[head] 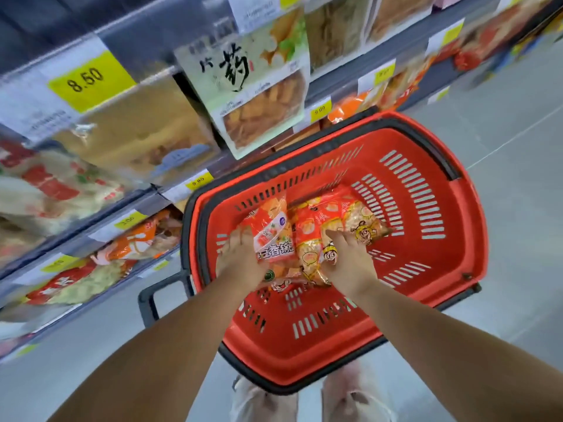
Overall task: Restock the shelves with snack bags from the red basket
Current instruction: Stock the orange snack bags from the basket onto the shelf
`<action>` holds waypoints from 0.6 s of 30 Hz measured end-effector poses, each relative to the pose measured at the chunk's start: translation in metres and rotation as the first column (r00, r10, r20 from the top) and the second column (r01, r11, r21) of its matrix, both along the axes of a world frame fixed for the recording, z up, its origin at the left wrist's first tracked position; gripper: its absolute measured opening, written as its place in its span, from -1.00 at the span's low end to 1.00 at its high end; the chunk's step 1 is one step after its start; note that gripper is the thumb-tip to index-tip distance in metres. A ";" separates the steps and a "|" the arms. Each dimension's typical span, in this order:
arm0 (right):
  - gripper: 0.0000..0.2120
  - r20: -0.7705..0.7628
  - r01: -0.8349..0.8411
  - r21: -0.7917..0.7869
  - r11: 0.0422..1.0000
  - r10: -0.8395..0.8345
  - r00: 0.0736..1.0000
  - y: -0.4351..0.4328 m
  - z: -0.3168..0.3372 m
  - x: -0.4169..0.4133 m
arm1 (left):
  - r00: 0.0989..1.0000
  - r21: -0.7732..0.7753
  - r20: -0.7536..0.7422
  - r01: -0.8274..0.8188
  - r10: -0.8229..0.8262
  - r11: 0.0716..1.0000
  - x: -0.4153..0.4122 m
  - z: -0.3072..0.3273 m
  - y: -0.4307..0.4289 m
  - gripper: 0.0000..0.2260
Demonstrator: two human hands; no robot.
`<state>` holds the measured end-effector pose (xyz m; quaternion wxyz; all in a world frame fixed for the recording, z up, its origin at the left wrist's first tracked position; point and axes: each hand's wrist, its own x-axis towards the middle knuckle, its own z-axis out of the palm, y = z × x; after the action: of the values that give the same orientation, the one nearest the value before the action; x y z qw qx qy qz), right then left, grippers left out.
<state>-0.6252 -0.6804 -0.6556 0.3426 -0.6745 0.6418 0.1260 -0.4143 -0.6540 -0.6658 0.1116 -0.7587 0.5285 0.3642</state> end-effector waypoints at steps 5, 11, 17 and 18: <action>-0.41 0.011 -0.126 -0.003 0.992 0.126 0.992 -0.005 -0.068 -0.013 | 0.993 0.045 0.111 0.040 -0.045 0.998 -0.012 -0.069 -0.027 -0.25; -0.46 0.037 -0.272 -0.063 0.960 0.275 0.961 -0.018 -0.118 -0.033 | 0.945 0.093 0.327 -0.016 -0.015 0.996 -0.032 -0.116 -0.034 -0.28; -0.52 0.115 -0.197 -0.120 0.973 0.211 0.971 -0.021 -0.139 -0.037 | 0.973 0.075 0.014 -0.233 0.232 0.970 -0.044 -0.132 -0.025 -0.32; -0.54 0.133 -0.167 -0.134 0.977 0.184 0.974 -0.020 -0.141 -0.036 | 0.963 0.086 0.019 -0.270 0.270 0.959 -0.047 -0.134 -0.024 -0.25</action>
<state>-0.6610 -0.7000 -0.7968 0.3336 -0.7557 0.5596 0.0670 -0.4614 -0.6776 -0.7997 0.0960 -0.8193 0.4031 0.3963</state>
